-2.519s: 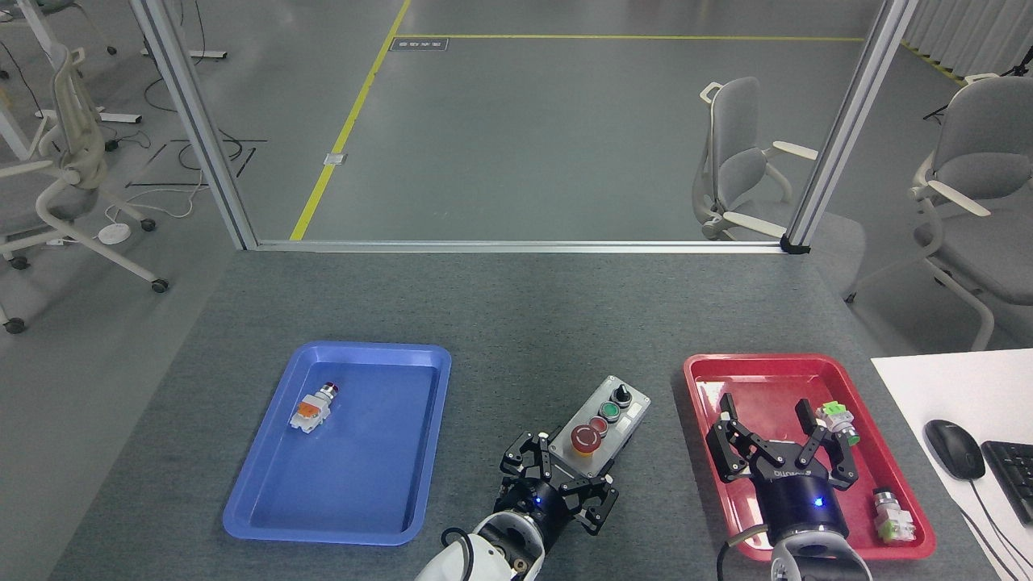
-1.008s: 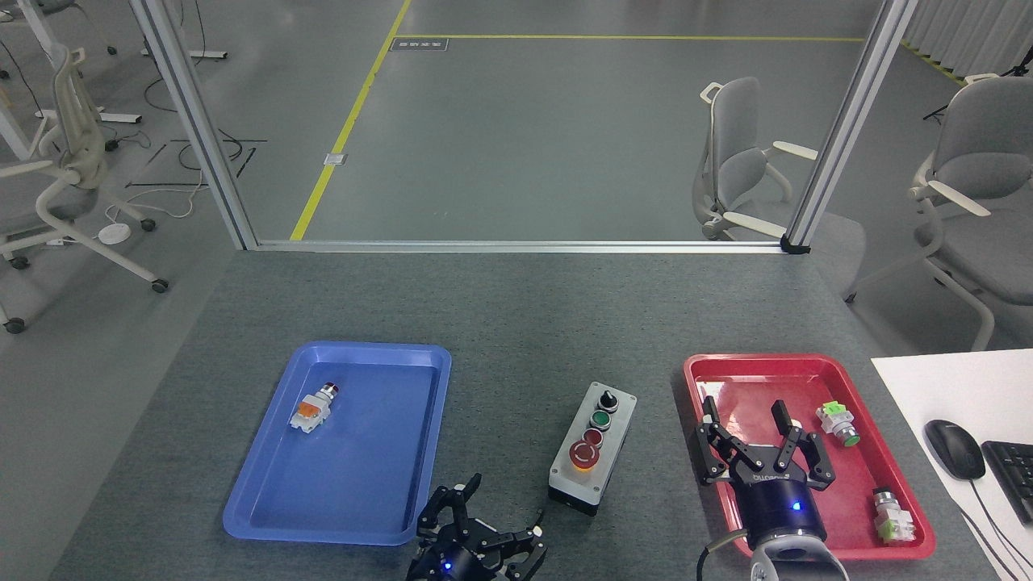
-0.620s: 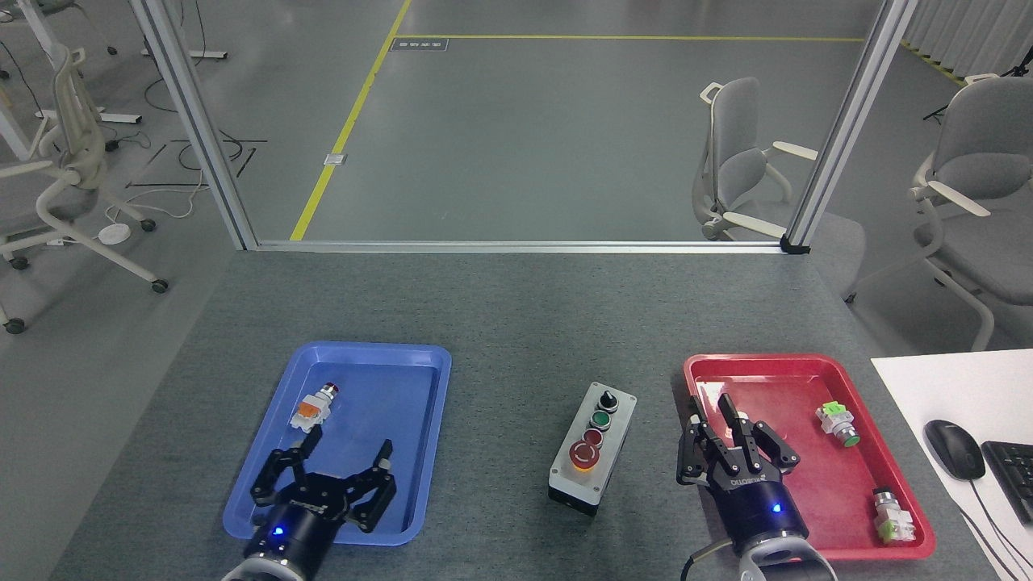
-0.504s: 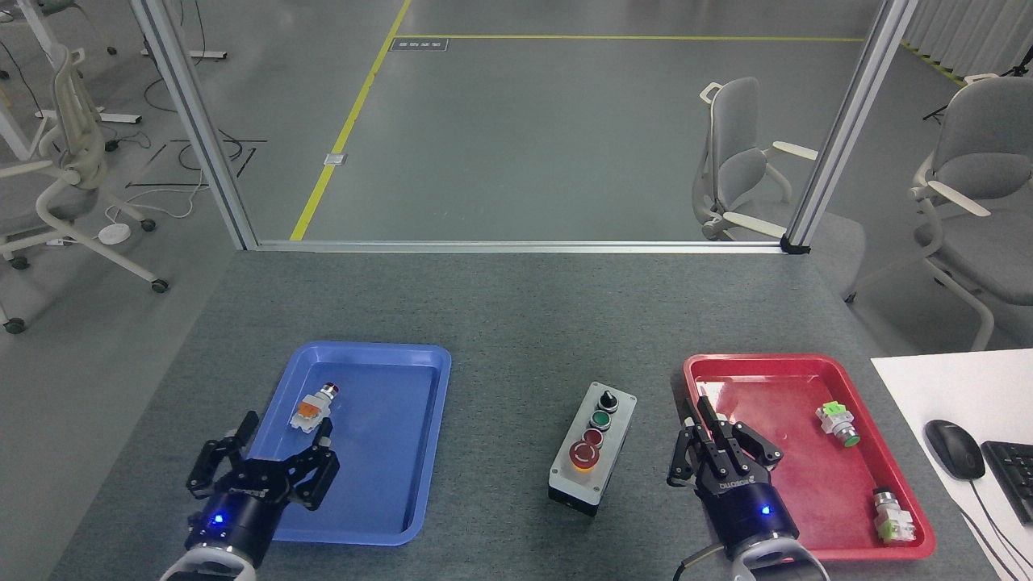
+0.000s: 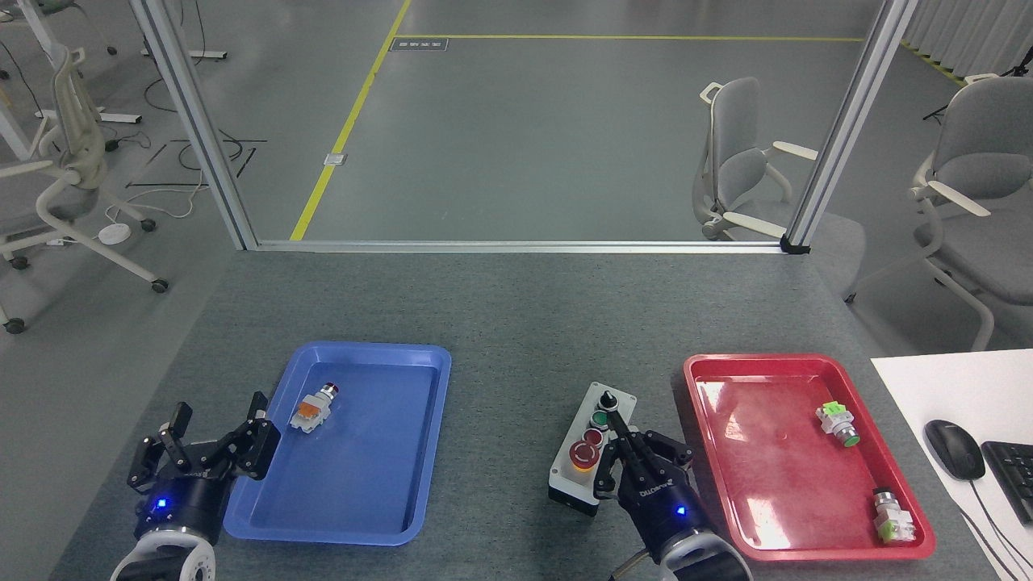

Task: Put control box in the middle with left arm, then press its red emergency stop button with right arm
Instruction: 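Move the right gripper onto the red button and press it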

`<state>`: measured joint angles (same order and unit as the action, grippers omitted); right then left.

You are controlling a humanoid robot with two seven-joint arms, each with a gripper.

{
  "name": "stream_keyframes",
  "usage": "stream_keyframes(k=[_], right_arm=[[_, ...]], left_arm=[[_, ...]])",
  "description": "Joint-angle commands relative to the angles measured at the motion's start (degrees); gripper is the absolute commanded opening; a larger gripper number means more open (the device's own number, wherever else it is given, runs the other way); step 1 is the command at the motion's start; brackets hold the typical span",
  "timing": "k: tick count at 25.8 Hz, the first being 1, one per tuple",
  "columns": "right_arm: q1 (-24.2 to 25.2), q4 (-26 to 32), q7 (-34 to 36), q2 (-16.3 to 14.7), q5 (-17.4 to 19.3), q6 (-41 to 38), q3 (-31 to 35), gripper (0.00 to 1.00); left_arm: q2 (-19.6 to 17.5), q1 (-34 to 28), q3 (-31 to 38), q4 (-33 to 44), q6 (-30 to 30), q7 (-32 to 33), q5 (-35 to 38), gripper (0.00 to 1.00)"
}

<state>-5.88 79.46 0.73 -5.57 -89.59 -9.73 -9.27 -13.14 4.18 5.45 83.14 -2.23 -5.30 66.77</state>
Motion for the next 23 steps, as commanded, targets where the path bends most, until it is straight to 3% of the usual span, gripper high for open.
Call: stream_keyframes(k=[1,8,16,23], right_arm=[[-1.33,-2.99,0.15,0.83,-0.58,0.32,-1.98,0.00],[-1.33,-5.37,0.24,1.71,-3.13,0.41,-2.42,0.00],[-1.33,-9.50,0.24,1.62,-3.31,0.32,-2.86,0.00],[-1.33,-9.59,-0.02,1.62,-3.40,1.46,-3.21,0.00]], left_arm=[[0.22,0.39,0.70,-0.43,-0.76,-0.15,-2.17,0.99],[0.13,0.48,0.44,1.06,-0.76,-3.14,-1.12,0.99],[0.30,0.31,0.44,0.80,-0.49,-3.05,0.55,0.99],[0.30,0.31,0.44,0.80,-0.49,-2.79,0.64,0.99]])
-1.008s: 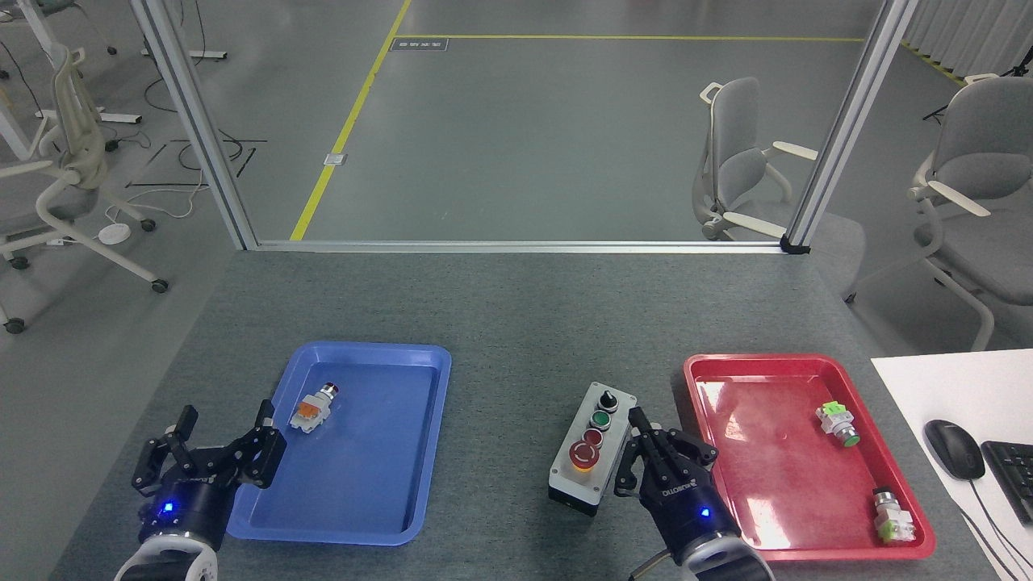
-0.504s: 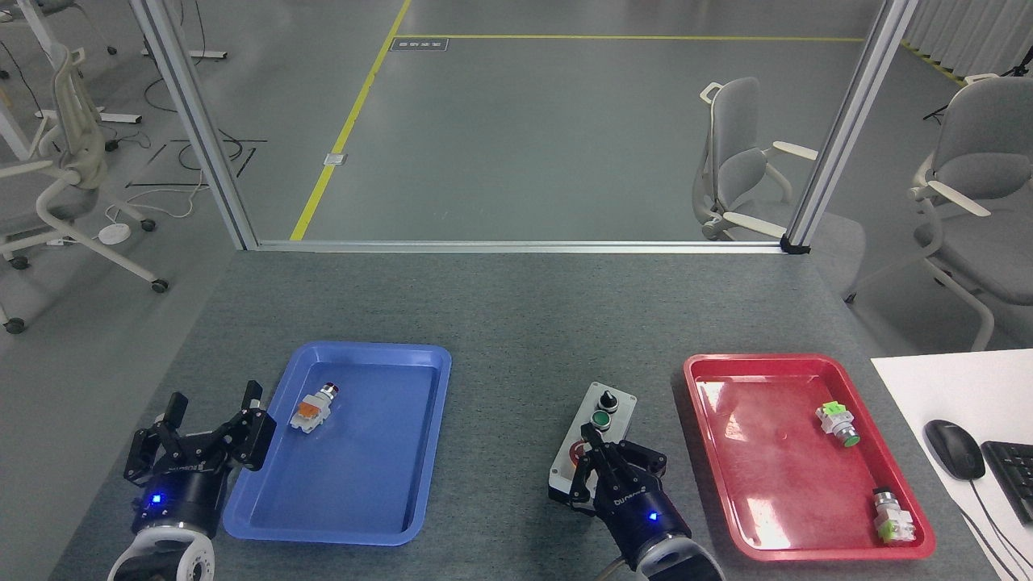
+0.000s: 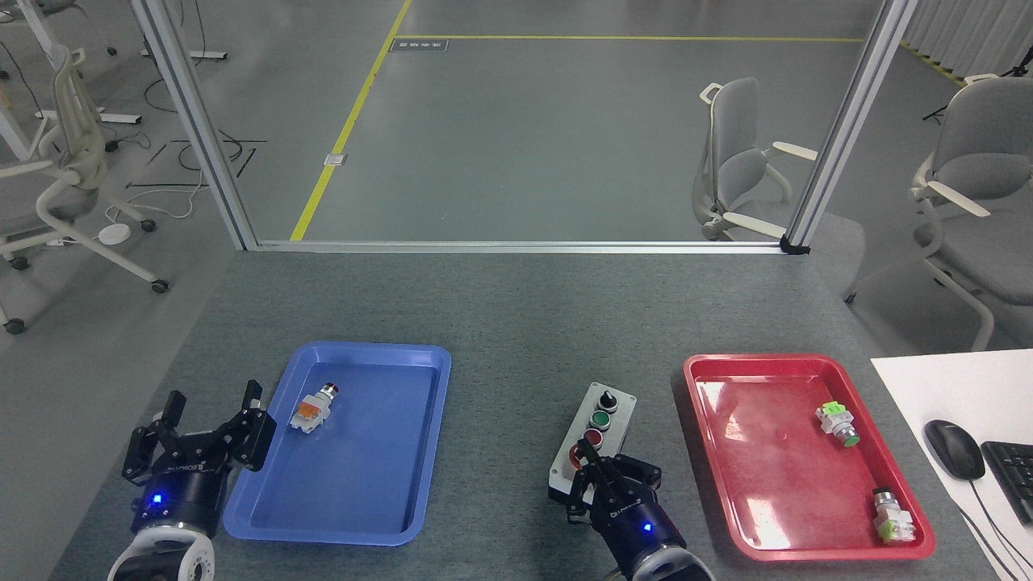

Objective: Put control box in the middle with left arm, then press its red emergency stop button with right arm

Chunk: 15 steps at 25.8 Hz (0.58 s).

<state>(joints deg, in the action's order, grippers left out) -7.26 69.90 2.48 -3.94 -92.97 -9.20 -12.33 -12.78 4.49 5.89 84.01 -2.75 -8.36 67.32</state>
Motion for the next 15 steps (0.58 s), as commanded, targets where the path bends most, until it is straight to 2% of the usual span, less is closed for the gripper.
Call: stream_keyframes(k=[1,8,12,13,15], right_arm=[[0.05,0.58,-1.87,-0.01,-0.02,2.43,-0.42,0.00],[-0.04,8.93,-1.60,-0.10,0.77,7.18,-0.33,0.00],[0.22,11.66,-1.60,-0.63,1.39,8.67,0.99,0.00],[0.58,12.36,-1.69,-0.80,2.01,8.76,2.22,0.12],[1.45,13.94,-1.69,-1.51,3.15,8.76,4.33,0.56]], left_arm=[[-0.06,-0.01,-0.09,-0.17,0.03,0.28,0.09,0.99],[1.44,-0.54,-3.95,-0.69,0.03,0.28,0.18,0.99],[4.07,-0.62,-5.18,-1.13,0.21,0.28,0.18,0.99],[4.78,-0.54,-5.27,-1.75,0.21,0.28,0.18,0.99],[5.92,-0.54,-5.89,-3.07,0.21,0.19,0.26,0.99]])
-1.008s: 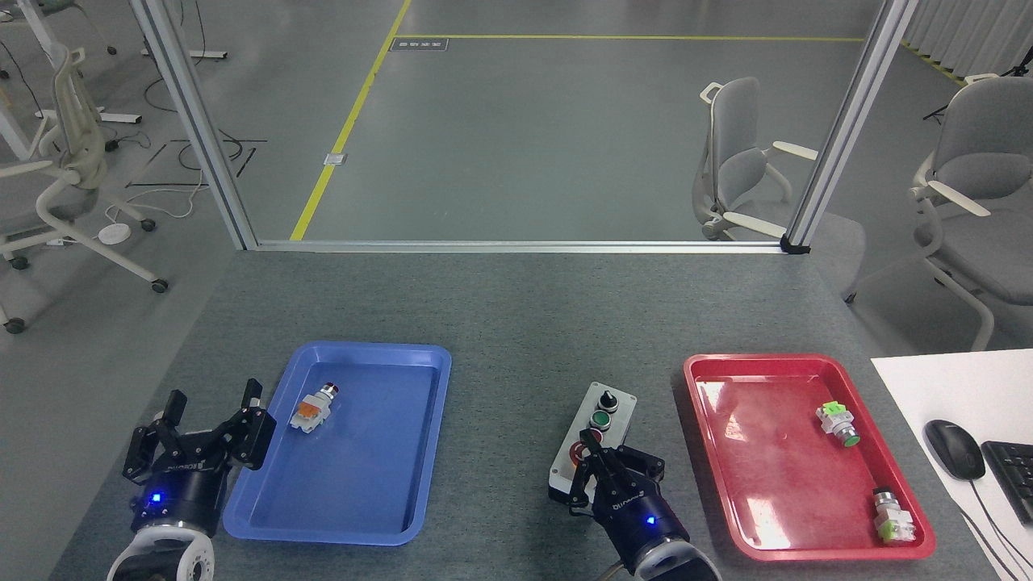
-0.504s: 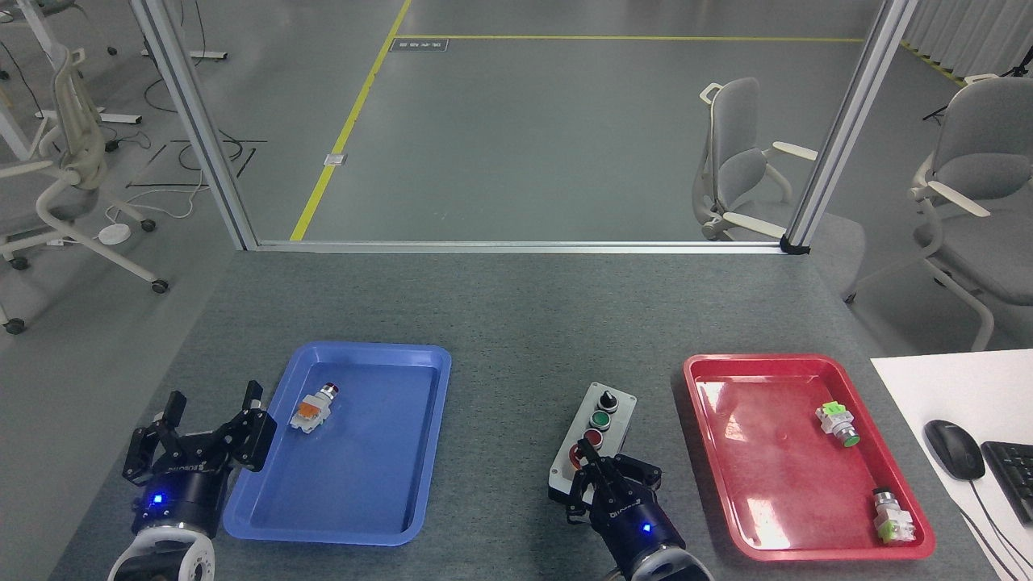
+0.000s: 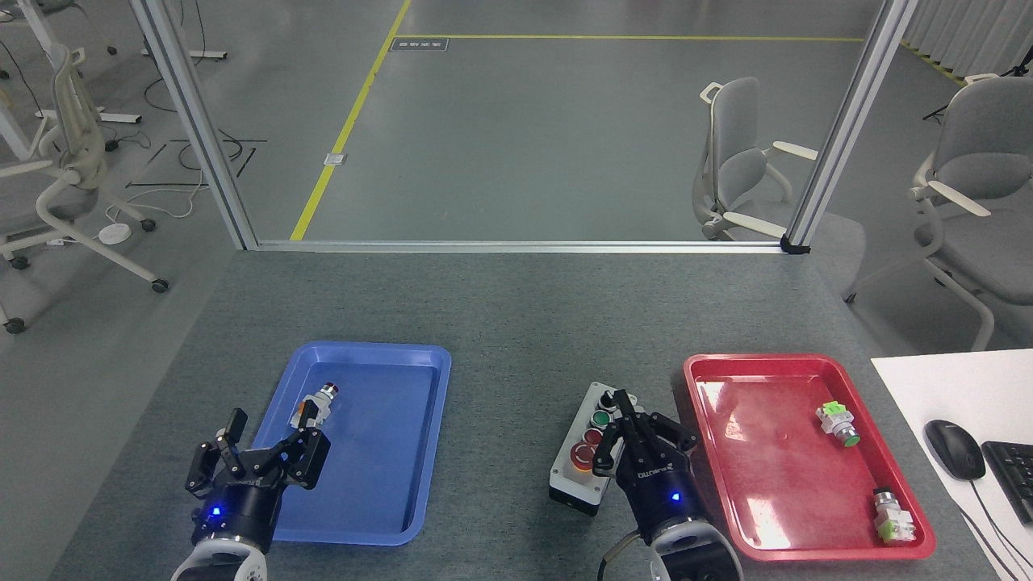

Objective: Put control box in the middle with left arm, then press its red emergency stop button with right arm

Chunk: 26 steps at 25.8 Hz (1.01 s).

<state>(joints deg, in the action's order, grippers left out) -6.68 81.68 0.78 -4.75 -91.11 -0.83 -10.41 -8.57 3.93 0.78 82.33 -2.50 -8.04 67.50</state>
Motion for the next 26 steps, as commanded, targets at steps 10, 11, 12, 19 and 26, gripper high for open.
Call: stream_keyframes(k=[10,11,12,19,26], right_arm=[[6.24,5.42,0.54,-5.01,2.87,-0.40,12.96,0.98],[6.68,5.51,0.54,-5.45,2.87,-0.14,14.02,0.98],[6.77,5.51,0.54,-5.98,2.87,0.30,14.72,0.98],[6.95,5.51,0.63,-7.21,5.68,-0.05,16.48,0.98],[8.44,6.30,0.10,-7.21,5.77,0.12,16.48,0.98]], left_arm=[[2.24,0.38,-1.57,-2.61,-0.31,0.92,-0.88,0.99],[2.33,0.38,-1.57,-2.70,-0.31,0.83,-0.97,0.99],[2.33,0.38,-1.57,-2.70,-0.31,0.83,-0.88,0.99],[2.33,0.38,-1.57,-2.70,-0.31,0.83,-0.97,0.99],[2.33,0.38,-1.57,-2.70,-0.31,0.75,-0.97,0.99]])
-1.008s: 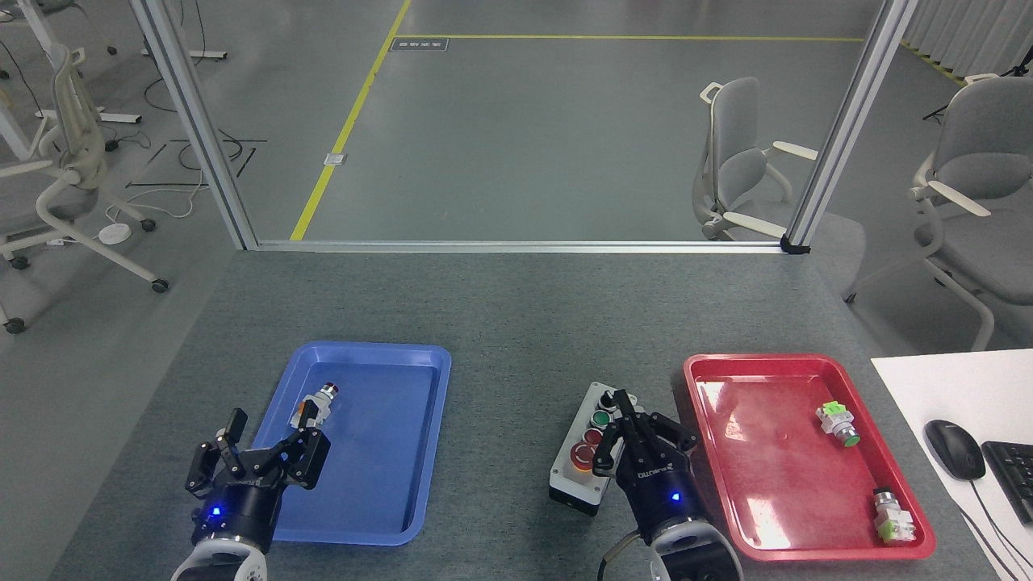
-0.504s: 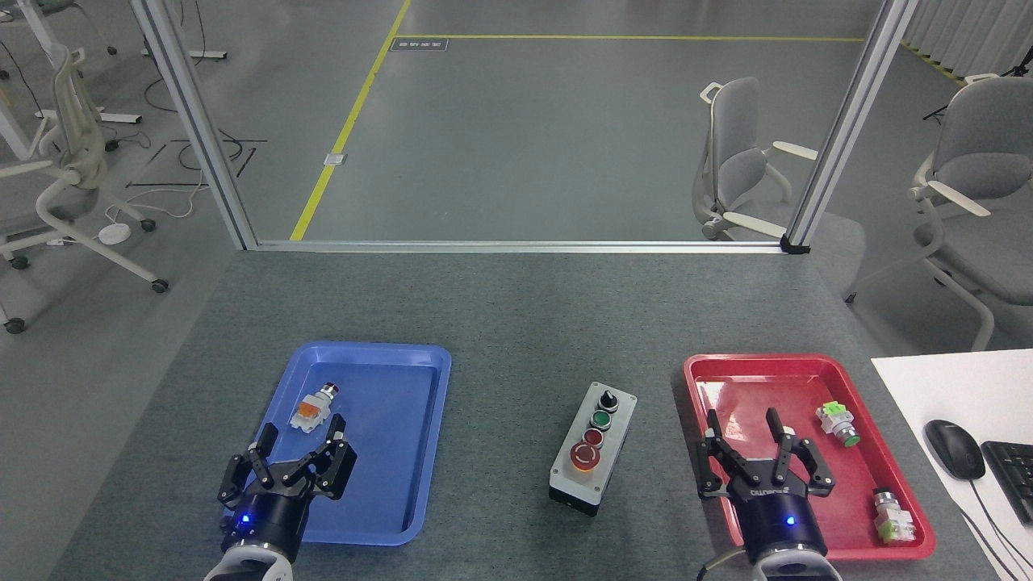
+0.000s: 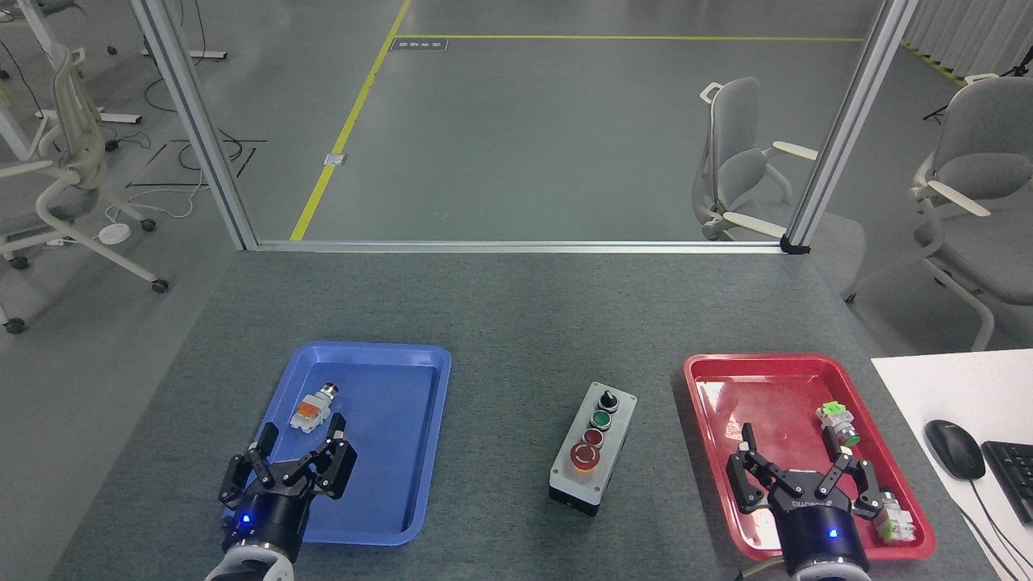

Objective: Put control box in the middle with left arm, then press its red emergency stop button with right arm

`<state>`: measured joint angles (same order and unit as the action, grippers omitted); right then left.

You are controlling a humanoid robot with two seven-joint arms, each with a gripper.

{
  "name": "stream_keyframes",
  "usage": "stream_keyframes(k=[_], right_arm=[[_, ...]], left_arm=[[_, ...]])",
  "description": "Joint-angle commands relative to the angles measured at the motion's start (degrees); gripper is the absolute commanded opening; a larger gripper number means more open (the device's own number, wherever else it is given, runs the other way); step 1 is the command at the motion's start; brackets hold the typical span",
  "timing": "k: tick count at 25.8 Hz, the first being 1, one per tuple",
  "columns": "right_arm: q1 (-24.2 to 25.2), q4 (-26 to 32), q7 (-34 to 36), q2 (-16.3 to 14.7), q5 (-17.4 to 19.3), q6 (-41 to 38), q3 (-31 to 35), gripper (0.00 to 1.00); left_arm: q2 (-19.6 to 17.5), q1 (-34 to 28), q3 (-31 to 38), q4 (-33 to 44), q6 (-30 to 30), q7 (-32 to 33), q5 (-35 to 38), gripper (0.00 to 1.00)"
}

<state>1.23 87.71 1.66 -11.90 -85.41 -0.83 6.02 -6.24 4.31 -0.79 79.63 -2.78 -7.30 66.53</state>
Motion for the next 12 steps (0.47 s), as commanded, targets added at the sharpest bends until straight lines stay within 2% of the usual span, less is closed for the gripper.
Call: stream_keyframes(k=[1,12], right_arm=[[0.53,0.27,-0.79,-0.05,0.16,0.13,0.04,0.98],[0.62,1.15,-0.96,-0.14,0.42,-0.75,0.04,0.98]], left_arm=[[0.00,0.00,0.00,0.00,0.06,0.01,0.00,0.99],[0.00,0.00,0.00,0.00,0.06,0.01,0.00,0.99]])
